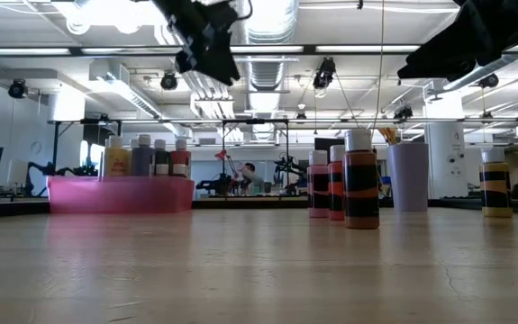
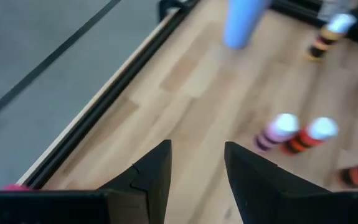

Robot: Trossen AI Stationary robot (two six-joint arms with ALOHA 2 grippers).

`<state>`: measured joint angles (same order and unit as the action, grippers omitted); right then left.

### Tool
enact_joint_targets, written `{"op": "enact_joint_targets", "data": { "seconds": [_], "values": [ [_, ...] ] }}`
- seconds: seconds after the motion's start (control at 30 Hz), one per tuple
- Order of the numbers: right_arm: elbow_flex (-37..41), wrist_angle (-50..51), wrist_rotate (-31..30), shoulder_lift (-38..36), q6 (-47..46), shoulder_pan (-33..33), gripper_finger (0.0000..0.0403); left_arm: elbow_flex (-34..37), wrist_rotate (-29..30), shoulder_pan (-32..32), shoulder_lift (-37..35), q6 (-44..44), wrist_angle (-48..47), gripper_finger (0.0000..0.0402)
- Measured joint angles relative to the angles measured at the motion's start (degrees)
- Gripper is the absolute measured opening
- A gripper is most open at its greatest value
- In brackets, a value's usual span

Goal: Pick & Place Paint Supplies
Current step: Put the small brown paint bottle into the pink bin

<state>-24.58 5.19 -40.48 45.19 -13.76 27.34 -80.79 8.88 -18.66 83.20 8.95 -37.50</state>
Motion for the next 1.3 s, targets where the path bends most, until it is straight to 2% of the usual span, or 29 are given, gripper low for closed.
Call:
{"op": "enact_joint_targets", "data": {
  "seconds": [0.17, 0.4, 0.53, 0.63, 0.77, 0.9, 1.03, 1.1, 1.2, 1.3],
  "values": [
    [0.0, 0.0, 1.6, 0.0, -2.1, 0.0, 0.0249, -2.1, 4.3, 7.1, -0.3, -1.5, -0.7, 0.0153],
    [-1.0, 0.0, 3.2, 0.0, -2.0, 0.0, 0.0227, -2.0, 15.7, 18.1, -2.9, -3.1, -1.6, 0.0153],
    [-2.1, 0.2, 3.3, 0.0, -1.2, 0.0, 0.0219, 0.0, 19.9, 24.0, -5.1, -3.3, -1.6, 0.0153],
    [-3.4, 1.2, 3.6, 0.0, -1.2, 0.0, 0.0214, 2.3, 25.2, 28.1, -6.9, -2.9, -1.2, 0.0154],
    [-7.1, 8.2, 5.0, 0.1, -3.6, 0.0, 0.0209, 7.6, 30.9, 32.7, -10.1, -3.0, 3.8, 0.0153],
    [-13.7, 26.2, 4.9, 1.4, -12.4, 0.0, 0.0202, 15.5, 31.2, 35.4, -13.9, -4.7, 13.0, 0.0153],
    [-19.8, 48.2, 4.7, 3.6, -28.1, 0.1, 0.0193, 25.5, 30.0, 36.0, -17.9, -8.0, 26.2, 0.0154],
    [-21.3, 55.2, 4.8, 4.4, -35.0, 0.2, 0.0189, 30.3, 28.2, 36.0, -19.5, -9.6, 32.5, 0.0153],
    [-21.7, 59.6, 6.9, 4.6, -40.6, 0.5, 0.0184, 37.1, 25.6, 36.0, -21.5, -12.1, 42.4, 0.0154],
    [-20.9, 53.0, 7.6, 4.9, -38.1, 0.6, 0.0181, 43.1, 23.0, 36.0, -22.5, -13.7, 51.4, 0.0153]
  ]
}}
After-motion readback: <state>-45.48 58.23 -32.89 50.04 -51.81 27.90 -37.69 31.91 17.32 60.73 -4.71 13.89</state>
